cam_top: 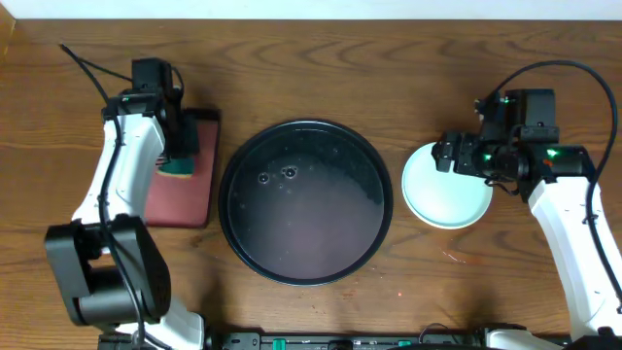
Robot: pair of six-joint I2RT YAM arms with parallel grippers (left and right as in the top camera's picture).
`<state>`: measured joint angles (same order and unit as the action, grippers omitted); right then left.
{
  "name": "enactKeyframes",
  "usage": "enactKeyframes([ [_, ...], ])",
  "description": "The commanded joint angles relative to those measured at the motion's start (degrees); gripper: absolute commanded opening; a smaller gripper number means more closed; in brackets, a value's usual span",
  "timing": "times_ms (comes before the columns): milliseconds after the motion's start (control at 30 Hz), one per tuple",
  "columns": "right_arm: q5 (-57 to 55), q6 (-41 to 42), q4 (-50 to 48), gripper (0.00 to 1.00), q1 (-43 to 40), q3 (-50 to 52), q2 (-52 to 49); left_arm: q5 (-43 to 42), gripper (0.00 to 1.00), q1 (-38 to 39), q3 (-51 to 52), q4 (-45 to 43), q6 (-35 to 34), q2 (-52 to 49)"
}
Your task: Clean dirty plates on tray and stack at the side
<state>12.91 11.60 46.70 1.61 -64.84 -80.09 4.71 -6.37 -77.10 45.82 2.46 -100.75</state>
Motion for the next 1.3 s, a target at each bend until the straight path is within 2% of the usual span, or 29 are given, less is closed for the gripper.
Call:
enactKeyframes([
  [0,0.44,-0.55,0.22,0.96,1.14,-0.76,0.22,0.68,0.08,-1.79,1.2,-0.55,1.57,-3.96],
  [100,0.44,-0.55,0.33,0.98,1.14,-0.76,0.22,0.68,0.09,-2.03,1.2,-1.44,1.57,-6.16],
  [133,0.44,-0.55,0.37,0.99,1.14,-0.76,0.22,0.7,0.15,-2.03,1.2,-1.81,1.57,-6.73],
  [267,0.44,-0.57,0.81,0.99,1.11,-0.76,0.22,0.7,0.52,-2.03,1.16,-2.71,1.57,-7.41],
  [333,0.44,-0.57,0.96,0.99,1.11,-0.79,0.22,0.7,0.59,-2.01,0.76,-2.89,1.57,-7.02],
  [500,0.48,-0.55,1.07,0.99,1.11,-1.05,0.55,0.66,0.61,-1.79,-2.45,-0.33,1.36,-3.93],
  [633,0.42,-0.61,2.23,0.99,1.07,-2.71,1.75,0.66,0.62,-0.5,-4.33,1.03,1.38,3.13],
  [700,0.39,-1.31,2.93,0.99,1.05,-4.22,2.75,0.66,0.74,0.37,-4.37,0.35,1.38,7.48],
  [967,-6.51,-1.64,9.2,0.99,1.05,-12.02,8.85,0.68,0.75,1.46,-4.35,-0.68,1.38,19.41],
  [1267,-15.52,-1.6,12.92,0.99,1.05,-14.23,21.62,0.68,0.75,1.46,-4.35,-0.66,1.38,20.59],
])
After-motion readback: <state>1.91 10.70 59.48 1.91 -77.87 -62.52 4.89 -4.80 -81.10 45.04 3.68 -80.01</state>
